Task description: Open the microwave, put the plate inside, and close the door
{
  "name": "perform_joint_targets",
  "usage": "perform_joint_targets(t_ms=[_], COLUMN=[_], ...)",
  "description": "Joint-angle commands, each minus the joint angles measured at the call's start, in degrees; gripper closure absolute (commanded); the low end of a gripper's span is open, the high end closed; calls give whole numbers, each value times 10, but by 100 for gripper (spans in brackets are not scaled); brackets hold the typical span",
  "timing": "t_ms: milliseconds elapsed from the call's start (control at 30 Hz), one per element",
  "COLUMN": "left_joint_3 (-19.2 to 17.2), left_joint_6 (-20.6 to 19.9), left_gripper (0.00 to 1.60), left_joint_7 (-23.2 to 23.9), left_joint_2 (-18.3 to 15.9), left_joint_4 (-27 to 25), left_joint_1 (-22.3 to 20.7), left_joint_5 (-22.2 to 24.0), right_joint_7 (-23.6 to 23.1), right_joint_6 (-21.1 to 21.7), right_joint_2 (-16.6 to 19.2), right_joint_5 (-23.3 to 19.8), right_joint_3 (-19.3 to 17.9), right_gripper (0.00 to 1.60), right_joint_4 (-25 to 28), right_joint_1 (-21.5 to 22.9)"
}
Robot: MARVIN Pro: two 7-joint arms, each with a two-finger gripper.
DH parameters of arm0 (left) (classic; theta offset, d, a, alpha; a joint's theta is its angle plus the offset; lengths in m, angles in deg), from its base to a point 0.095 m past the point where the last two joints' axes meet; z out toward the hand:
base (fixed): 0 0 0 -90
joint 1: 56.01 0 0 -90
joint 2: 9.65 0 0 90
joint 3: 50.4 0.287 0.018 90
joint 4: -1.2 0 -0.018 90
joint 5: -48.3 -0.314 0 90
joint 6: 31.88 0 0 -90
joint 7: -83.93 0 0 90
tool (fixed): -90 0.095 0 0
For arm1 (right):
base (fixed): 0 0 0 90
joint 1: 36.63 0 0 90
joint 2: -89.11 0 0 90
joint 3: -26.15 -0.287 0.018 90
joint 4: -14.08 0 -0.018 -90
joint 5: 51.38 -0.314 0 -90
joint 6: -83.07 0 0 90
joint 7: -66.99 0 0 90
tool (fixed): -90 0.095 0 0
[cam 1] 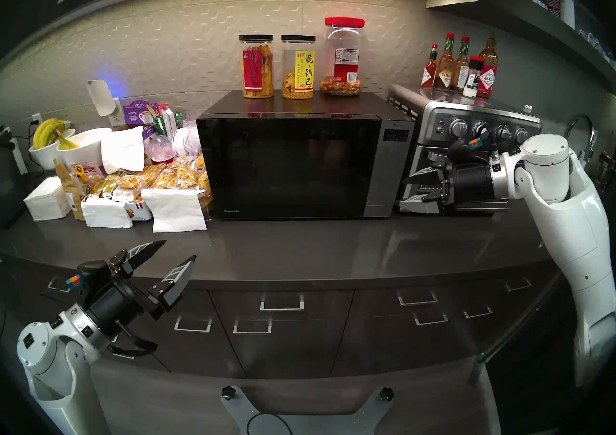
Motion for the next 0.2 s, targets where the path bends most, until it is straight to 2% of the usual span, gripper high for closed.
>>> perform_joint_targets(t_ms=[0, 167], left_joint_3=[-1, -1], left_joint_6=[-1, -2], left_gripper=[0, 0], left_joint_7=[-1, -1], left_joint_2=[1, 1], left_joint_4=[-10, -10], left_joint_1=[-1, -1], left_joint_5=[2, 1], right_joint_7=[-23, -23], right_joint_6=[-4, -5], right_joint_2=[9, 9], right_joint_5=[-12, -13], right_joint_3=[-1, 0], right_gripper=[0, 0], right_joint_4=[1, 1], right_joint_1=[6, 6])
